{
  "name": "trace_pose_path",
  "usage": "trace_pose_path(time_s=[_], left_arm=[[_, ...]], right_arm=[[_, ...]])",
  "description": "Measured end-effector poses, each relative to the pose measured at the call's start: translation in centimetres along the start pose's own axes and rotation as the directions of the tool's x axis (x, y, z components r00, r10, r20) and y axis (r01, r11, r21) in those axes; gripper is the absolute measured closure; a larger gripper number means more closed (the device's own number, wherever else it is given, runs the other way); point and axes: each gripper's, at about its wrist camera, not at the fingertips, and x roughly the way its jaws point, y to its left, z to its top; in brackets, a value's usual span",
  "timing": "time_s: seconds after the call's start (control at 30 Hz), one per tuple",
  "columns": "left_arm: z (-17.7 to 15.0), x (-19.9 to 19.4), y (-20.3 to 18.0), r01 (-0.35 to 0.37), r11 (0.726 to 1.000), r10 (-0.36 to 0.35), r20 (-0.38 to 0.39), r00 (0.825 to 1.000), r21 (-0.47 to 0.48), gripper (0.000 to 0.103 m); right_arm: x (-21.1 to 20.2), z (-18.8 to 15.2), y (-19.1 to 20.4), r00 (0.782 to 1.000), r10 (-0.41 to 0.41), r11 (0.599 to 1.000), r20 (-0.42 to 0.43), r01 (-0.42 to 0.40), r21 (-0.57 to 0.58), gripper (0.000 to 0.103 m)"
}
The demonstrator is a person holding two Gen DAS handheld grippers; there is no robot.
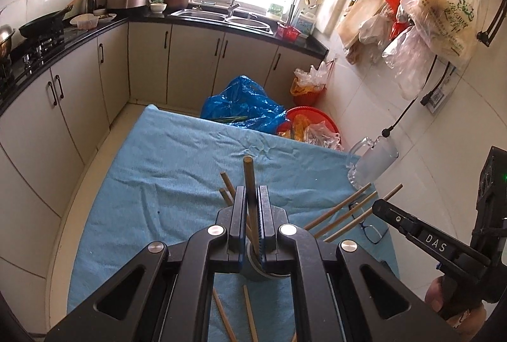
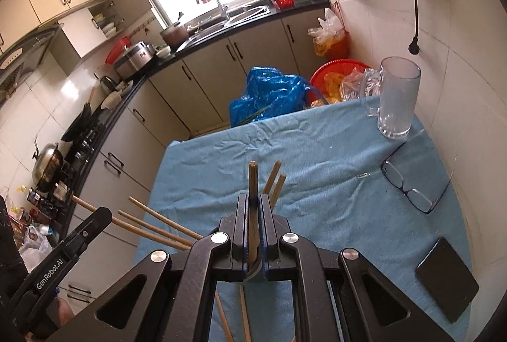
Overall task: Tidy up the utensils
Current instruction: 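Lower the chopstick into the grey cup and open the right gripper, then move the open right gripper back toward the loose chopsticks on the cloth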
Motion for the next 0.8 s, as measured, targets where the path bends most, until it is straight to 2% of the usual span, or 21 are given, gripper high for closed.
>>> trace_pose_path(time_s=[0.17, 0.33, 0.37, 0.43, 0.47, 0.53, 0.6, 0.67, 0.7, 0.8], left_arm=[[-0.3, 0.8, 0.0, -0.012, 1.000, 0.013, -0.014, 1.000, 0.008, 0.097], [-0.4, 0.7, 0.0, -0.022, 1.000, 0.022, -0.011, 1.000, 0.017, 0.095], [-0.4, 0.6, 0.0, -0.018, 1.000, 0.018, -0.011, 1.000, 0.013, 0.092], [-0.3, 0.2, 0.0, -0.018, 1.000, 0.018, 0.002, 1.000, 0.002, 0.069], [-0.3, -0.3, 0.0, -0.024, 1.000, 0.024, 0.018, 1.000, -0.002, 0.066], [-0.2, -1.0, 0.0, -0.027, 1.000, 0.027, 0.035, 0.999, -0.010, 0.063], [-0.2, -1.9, 0.2, -0.034, 0.999, 0.035, 0.050, 0.998, -0.022, 0.059], [-0.6, -3.3, 0.4, -0.061, 0.997, 0.065, 0.089, 0.994, -0.041, 0.046], [-0.9, -3.9, 0.6, -0.076, 0.996, 0.081, 0.104, 0.991, -0.049, 0.035], [-2.7, -5.5, 1.3, -0.130, 0.989, 0.140, 0.145, 0.979, -0.077, 0.029]], right_arm=[[0.9, -0.5, -0.1, 1.000, -0.007, 1.000, -0.026, 0.007, -0.008, 0.097], [0.3, -0.4, -0.6, 0.999, 0.023, 1.000, -0.026, -0.023, 0.000, 0.096], [0.0, -0.4, -0.6, 1.000, 0.023, 1.000, -0.020, -0.024, -0.006, 0.096], [-0.8, -0.3, -0.5, 1.000, 0.027, 0.999, -0.004, -0.027, -0.017, 0.092], [-1.2, -0.2, -0.6, 0.999, 0.032, 0.999, 0.002, -0.032, -0.018, 0.089], [-2.0, -0.3, -0.8, 0.999, 0.038, 0.999, 0.019, -0.038, -0.011, 0.070], [-3.1, -0.5, -1.4, 0.998, 0.036, 0.999, 0.043, -0.036, 0.009, 0.056], [-4.1, -0.8, -2.2, 0.998, 0.030, 0.999, 0.062, -0.031, 0.030, 0.048], [-4.6, -1.1, -2.7, 0.997, 0.019, 0.999, 0.073, -0.021, 0.037, 0.042], [-5.8, -2.9, -4.5, 0.995, -0.043, 0.998, 0.092, 0.039, 0.049, 0.024]])
